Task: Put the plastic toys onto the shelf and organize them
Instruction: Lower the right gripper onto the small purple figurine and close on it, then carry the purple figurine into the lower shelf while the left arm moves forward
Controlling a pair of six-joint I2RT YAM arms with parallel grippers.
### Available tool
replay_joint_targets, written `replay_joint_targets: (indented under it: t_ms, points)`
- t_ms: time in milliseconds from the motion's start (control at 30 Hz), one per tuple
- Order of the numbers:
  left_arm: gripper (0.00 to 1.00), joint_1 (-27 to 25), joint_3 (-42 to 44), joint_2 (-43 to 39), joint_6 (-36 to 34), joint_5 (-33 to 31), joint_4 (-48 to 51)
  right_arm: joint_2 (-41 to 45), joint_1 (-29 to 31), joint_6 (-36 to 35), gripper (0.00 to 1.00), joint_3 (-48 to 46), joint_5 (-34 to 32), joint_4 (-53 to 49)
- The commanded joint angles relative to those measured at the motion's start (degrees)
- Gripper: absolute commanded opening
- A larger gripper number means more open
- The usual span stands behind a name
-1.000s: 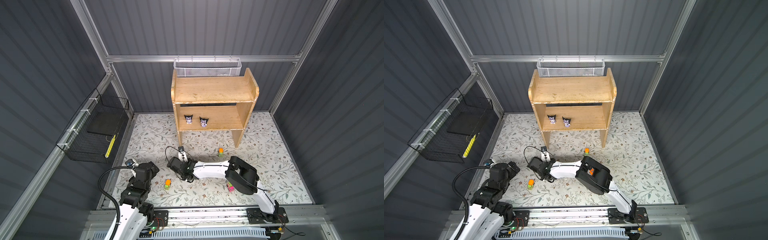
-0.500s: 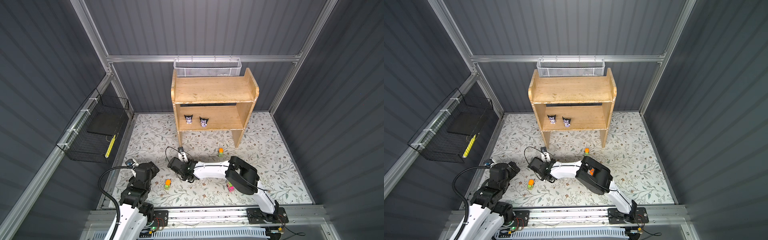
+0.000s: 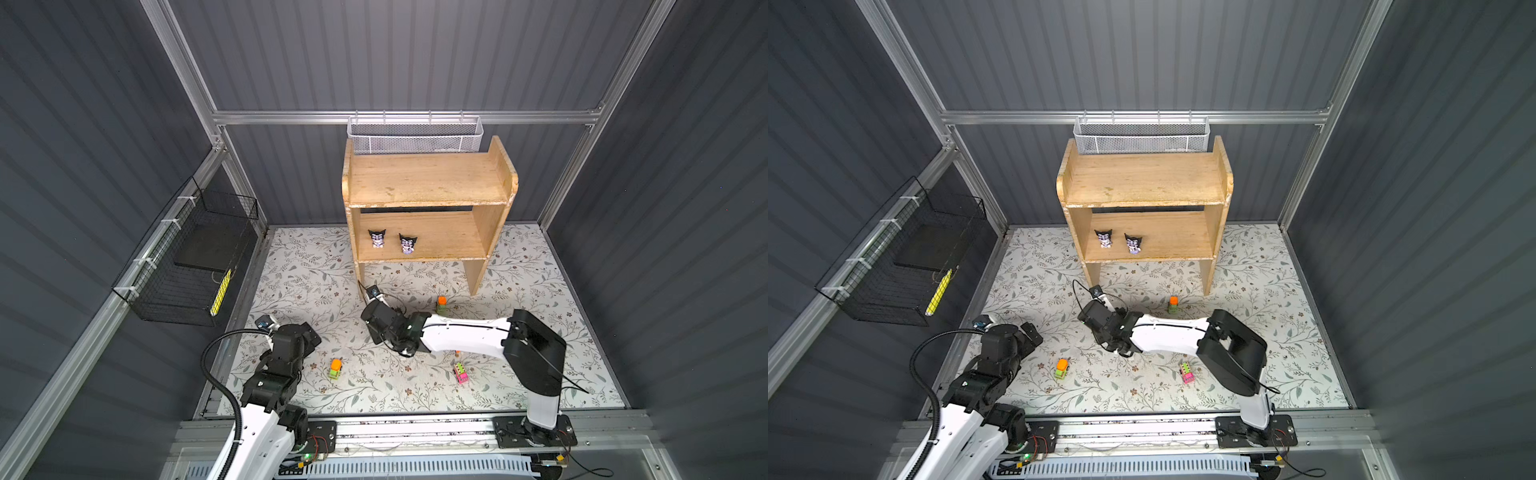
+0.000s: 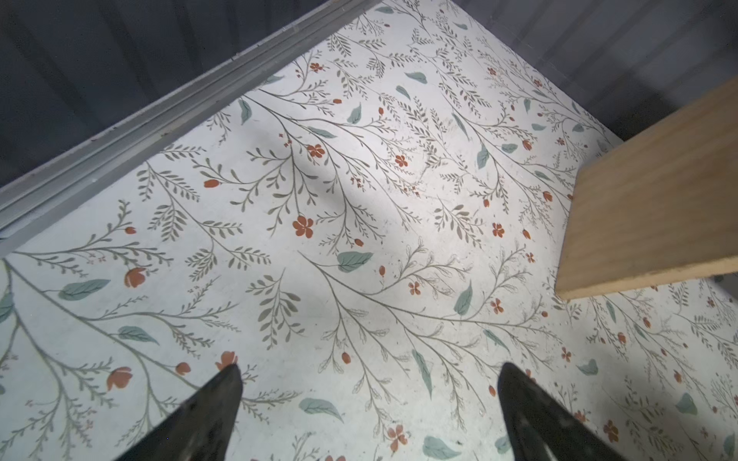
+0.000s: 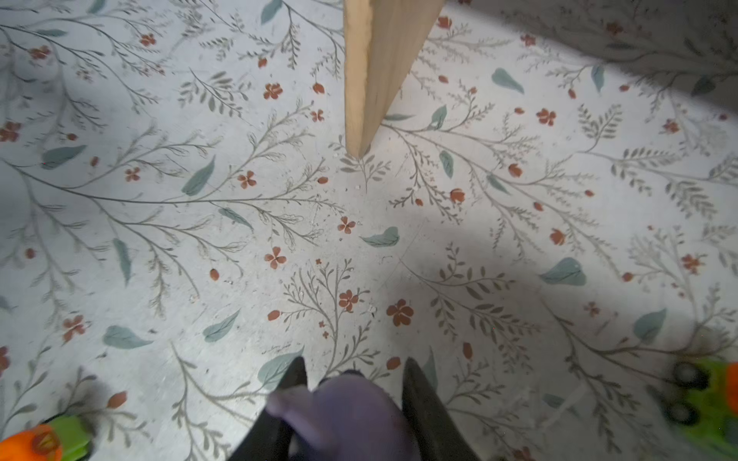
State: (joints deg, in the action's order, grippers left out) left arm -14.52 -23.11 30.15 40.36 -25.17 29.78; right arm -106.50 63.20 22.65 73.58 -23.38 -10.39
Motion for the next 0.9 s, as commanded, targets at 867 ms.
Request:
replay_joint_targets:
  t_ms: [867]
  points:
    - [1.0, -13.9, -14.0, 15.7, -16.3, 28.3, -14.9, 37.1, -20.7, -16.0, 0.29, -15.7, 6.1, -10.4]
